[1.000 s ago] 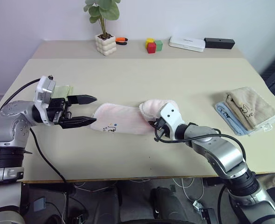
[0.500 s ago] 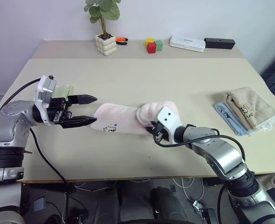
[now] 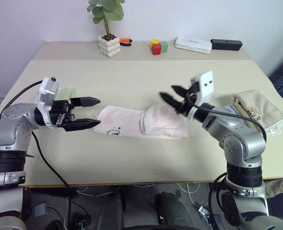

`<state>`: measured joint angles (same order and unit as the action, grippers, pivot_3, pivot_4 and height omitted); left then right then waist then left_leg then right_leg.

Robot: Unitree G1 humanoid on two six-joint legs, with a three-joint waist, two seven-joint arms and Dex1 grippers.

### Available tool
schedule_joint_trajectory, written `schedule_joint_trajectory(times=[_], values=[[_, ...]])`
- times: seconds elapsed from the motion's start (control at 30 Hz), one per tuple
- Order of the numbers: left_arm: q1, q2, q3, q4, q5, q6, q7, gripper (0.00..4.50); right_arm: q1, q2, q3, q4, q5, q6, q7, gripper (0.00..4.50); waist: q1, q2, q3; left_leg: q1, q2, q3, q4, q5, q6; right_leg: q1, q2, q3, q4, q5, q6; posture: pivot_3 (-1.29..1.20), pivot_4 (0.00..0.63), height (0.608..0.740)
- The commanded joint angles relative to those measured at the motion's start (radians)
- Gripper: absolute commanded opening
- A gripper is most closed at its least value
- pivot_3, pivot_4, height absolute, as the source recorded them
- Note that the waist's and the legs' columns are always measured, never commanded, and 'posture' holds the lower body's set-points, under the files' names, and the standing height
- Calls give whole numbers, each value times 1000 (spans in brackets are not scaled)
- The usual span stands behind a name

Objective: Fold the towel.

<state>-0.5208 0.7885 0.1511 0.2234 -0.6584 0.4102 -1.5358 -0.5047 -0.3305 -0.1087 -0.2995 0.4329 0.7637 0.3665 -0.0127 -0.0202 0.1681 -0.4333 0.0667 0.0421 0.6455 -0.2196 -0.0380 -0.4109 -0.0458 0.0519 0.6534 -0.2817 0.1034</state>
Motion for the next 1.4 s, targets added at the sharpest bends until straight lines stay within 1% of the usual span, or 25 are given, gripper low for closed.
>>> schedule_joint_trajectory(times=[0.03, 0.07, 0.1, 0.23, 0.37, 0.43, 0.53, 0.67, 0.73, 0.8, 0.9, 1.07, 1.2, 1.27, 1.4], values=[[-20, -4, 15, -19, -5, -4, 7, 4500, 20, 13, 25, 81, -96, -174, -24, 956, -3, 0, 0, 0, 0, 0, 0, 0, 0, 0, 0, 0, 0, 0, 0, 0, 150, 740], [-20, -6, 15, -22, -5, -2, 9, 4500, 34, 29, 40, 114, -119, -224, -28, 433, -4, 0, 0, 0, 0, 0, -1, 0, 0, 0, 0, 0, 0, 0, 0, 0, 150, 740], [-20, -7, 15, -24, -6, -1, 11, 4500, 47, 40, 58, 142, -148, -279, -32, 47, -5, 0, 0, 0, 0, 0, -1, 0, 0, -1, 0, 0, 0, 0, 0, 0, 150, 740], [-18, -2, 19, -37, -10, 8, 20, 4500, 100, 122, 71, 216, -167, -412, -42, 47, -9, 0, 0, 0, 0, 0, -2, 0, 0, -1, 1, 0, 1, 2, 3, 0, 150, 740], [-13, 7, 28, -49, -16, 19, 28, 4500, 166, 163, 97, 258, -204, -524, -43, 47, -4, 1, 0, 0, 0, 0, -2, 0, 0, -1, 0, 0, 1, 1, 3, 0, 150, 740], [-10, 9, 31, -55, -20, 27, 32, 4500, 211, 188, 114, 335, -242, -605, -60, 47, -3, 0, 0, 0, 0, 0, -2, 0, 0, -1, 0, 0, 0, 1, 1, 0, 150, 740], [-10, 9, 32, -64, -22, 35, 37, 4500, 237, 191, 154, 417, -301, -691, -52, 47, -6, 0, 0, 0, 0, 0, -1, 0, 0, 0, 0, 0, 0, 0, 0, 0, 150, 740], [-19, 8, 30, -66, -22, 43, 38, 4500, 234, 209, 170, 522, -337, -776, -65, 47, -8, 0, 0, 1, 0, 0, -1, 0, 0, 0, 0, 0, 0, 0, 0, 0, 150, 740], [-24, 5, 26, -63, -17, 41, 38, 4500, 233, 212, 180, 554, -355, -783, -72, 47, -8, 0, 0, 1, 0, 0, -1, 0, 0, 0, 0, 0, 1, 0, 0, 0, 150, 740], [-27, 3, 27, -65, -21, 45, 41, 4500, 237, 201, 210, 570, -405, -765, -85, 47, -8, -1, -1, 3, 0, 0, -1, 0, 0, 2, 0, 0, 0, 0, 0, 0, 150, 740], [-20, 2, 25, -71, -19, 56, 56, 4500, 224, 187, 249, 526, -460, -739, -86, 47, -9, -2, -1, 7, 0, 0, -2, 0, 0, 5, 0, 0, 0, 0, 0, 0, 150, 740], [-6, 1, 32, -101, -18, 60, 92, 4500, 156, 164, 205, 322, -385, -599, -29, 47, -8, -1, 0, 6, 0, 1, -2, 0, 0, 4, 0, 1, 1, 0, 0, 0, 150, 740], [6, -5, 40, -119, -32, 66, 106, 4500, 113, 157, 220, 221, -386, -529, -14, 47, -7, -1, 0, 6, 0, 1, -3, 0, 0, 3, 0, 1, 1, 0, 0, 0, 150, 740], [10, -9, 39, -120, -31, 60, 111, 4500, 109, 166, 240, 218, -395, -522, -13, 47, -7, -1, 0, 6, 0, 1, -3, 0, 0, 3, 0, 1, 1, 0, 0, 0, 150, 740], [14, -11, 41, -155, -40, 71, 129, 4500, 122, 191, 268, 291, -407, -543, -19, 47, -5, -1, 0, 6, 0, 1, -3, 0, 0, 3, 0, 1, 1, 0, 0, 0, 150, 740]])
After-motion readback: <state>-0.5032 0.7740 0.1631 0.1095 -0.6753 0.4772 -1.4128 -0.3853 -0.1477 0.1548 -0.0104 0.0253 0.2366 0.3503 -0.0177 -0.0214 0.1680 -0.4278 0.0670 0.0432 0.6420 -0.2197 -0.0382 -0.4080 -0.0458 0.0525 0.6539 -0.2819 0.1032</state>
